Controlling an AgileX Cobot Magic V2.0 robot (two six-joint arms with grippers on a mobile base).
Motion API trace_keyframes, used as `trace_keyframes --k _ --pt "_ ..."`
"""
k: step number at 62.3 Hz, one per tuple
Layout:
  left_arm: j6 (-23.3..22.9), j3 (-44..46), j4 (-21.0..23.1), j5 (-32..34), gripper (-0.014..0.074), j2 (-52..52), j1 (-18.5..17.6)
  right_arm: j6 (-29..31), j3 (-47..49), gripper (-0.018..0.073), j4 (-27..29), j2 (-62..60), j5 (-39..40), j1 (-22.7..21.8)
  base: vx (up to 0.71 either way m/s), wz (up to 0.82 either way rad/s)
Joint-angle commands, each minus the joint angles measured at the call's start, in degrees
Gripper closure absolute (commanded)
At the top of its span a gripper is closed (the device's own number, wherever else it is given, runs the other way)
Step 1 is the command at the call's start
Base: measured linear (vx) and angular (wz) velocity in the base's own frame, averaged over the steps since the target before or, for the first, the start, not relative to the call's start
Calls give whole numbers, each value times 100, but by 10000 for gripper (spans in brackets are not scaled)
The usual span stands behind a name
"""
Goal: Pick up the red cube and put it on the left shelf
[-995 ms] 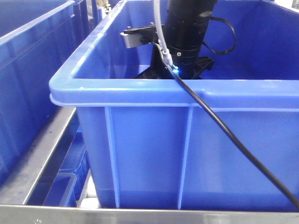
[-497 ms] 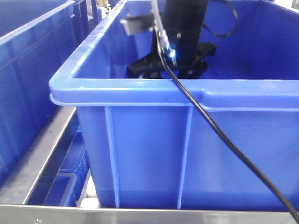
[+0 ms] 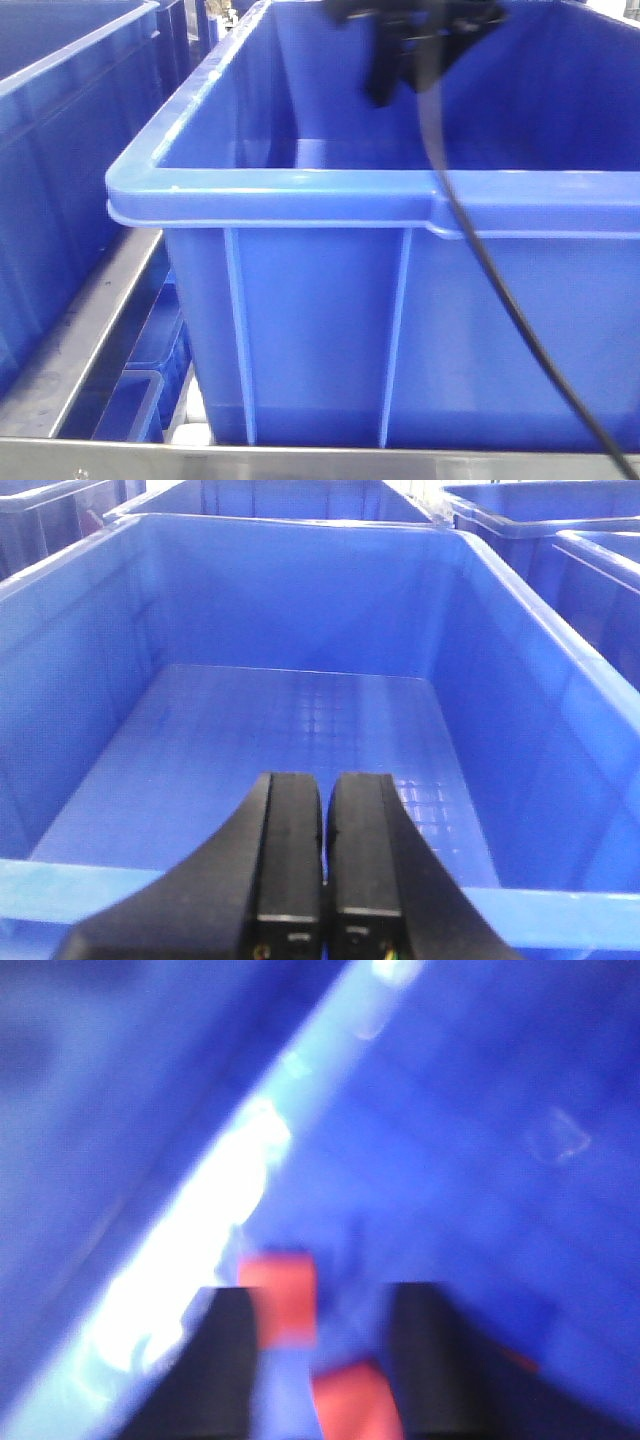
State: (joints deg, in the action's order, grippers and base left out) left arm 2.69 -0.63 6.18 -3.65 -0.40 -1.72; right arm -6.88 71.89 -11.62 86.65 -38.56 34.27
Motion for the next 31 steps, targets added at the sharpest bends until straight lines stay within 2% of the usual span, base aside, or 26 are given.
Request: trace_keyframes --k 1,7,19,31 --pt "-42 -136 27 411 495 -78 -27 55 -596 439 -156 -946 886 -41 0 0" --pt "-42 -136 27 411 495 -78 -27 55 -1352 514 -156 -1658 1337 -41 0 0" --pt "-42 -136 27 411 495 -78 -27 55 -2628 510 -151 -3148 1918 -41 0 0" --pt "-42 -136 27 411 495 -78 -27 55 -3651 510 -151 -4658 2165 -41 0 0"
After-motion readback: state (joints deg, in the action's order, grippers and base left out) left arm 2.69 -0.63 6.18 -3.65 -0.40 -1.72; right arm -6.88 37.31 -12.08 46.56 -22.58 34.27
